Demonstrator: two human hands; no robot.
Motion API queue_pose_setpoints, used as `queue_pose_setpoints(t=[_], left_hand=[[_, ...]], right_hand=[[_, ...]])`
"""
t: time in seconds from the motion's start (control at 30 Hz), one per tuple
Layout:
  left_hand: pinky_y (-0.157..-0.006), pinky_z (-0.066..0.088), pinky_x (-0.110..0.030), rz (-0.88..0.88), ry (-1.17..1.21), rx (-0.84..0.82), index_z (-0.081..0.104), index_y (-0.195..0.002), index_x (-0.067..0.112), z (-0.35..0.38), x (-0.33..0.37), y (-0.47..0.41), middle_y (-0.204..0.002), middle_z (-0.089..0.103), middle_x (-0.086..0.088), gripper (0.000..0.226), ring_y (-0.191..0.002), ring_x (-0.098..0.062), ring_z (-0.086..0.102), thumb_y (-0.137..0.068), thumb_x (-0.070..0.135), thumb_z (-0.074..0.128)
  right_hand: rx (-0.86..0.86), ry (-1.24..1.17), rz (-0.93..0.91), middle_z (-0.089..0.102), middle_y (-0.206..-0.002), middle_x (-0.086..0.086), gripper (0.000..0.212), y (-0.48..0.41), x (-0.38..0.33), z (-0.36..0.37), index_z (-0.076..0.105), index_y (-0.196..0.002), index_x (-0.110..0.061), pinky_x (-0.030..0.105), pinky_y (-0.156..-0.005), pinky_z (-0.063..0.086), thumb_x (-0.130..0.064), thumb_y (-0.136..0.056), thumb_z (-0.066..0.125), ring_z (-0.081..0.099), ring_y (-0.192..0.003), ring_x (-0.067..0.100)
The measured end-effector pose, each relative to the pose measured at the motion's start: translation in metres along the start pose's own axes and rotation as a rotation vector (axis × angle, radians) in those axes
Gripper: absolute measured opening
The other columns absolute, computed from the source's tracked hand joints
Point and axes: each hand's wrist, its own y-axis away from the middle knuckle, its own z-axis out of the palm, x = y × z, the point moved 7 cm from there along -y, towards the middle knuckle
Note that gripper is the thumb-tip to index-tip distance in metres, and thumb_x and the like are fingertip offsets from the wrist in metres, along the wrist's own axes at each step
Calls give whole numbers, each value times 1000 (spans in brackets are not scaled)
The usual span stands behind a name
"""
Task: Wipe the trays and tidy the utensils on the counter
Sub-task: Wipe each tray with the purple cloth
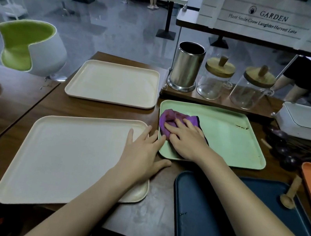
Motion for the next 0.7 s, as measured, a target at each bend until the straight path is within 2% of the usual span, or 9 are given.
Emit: queue_pose_setpoints(t=[0.23,0.33,0.43,0.57,0.7], left_hand=[[-121,6,-61,62,-52,-53,50,-146,42,-4,-4,-5,-162,38,9,63,-158,-23,11,-94,76,37],[-120,6,-62,62,-59,-63,56,-140,45,-3,-7,-4,-160,41,10,77,-158,-25,10,-87,82,14],[-119,10,-61,56,-75,-40,58,-136,47,-4,-7,-6,-155,46,11,85,-158,-27,10,-82,77,-1],[-119,11,-59,53,-100,-36,58,-135,49,-6,-6,-4,-156,44,14,82,-157,-29,10,-83,75,-1],[-119,9,-59,49,-87,-67,56,-137,49,-8,-5,-1,-159,41,13,56,-157,-29,9,-98,70,22]], right_hand=[[55,-13,90,11,-168,-2,54,-31,-6,-7,22,-155,-45,57,-121,6,-35,-103,23,6,-154,30],[96,-37,145,13,-168,0,53,-46,-8,-15,28,-154,-42,60,-120,5,-35,-102,26,2,-154,33],[139,-21,194,15,-167,1,52,-53,-7,-16,33,-153,-41,63,-119,6,-38,-102,27,1,-153,34],[189,-33,260,14,-167,0,52,-51,5,-13,29,-153,-44,60,-120,7,-43,-101,20,6,-153,33],[237,-38,357,19,-166,2,52,-40,49,-16,32,-151,-43,59,-121,8,-43,-100,19,12,-153,32]])
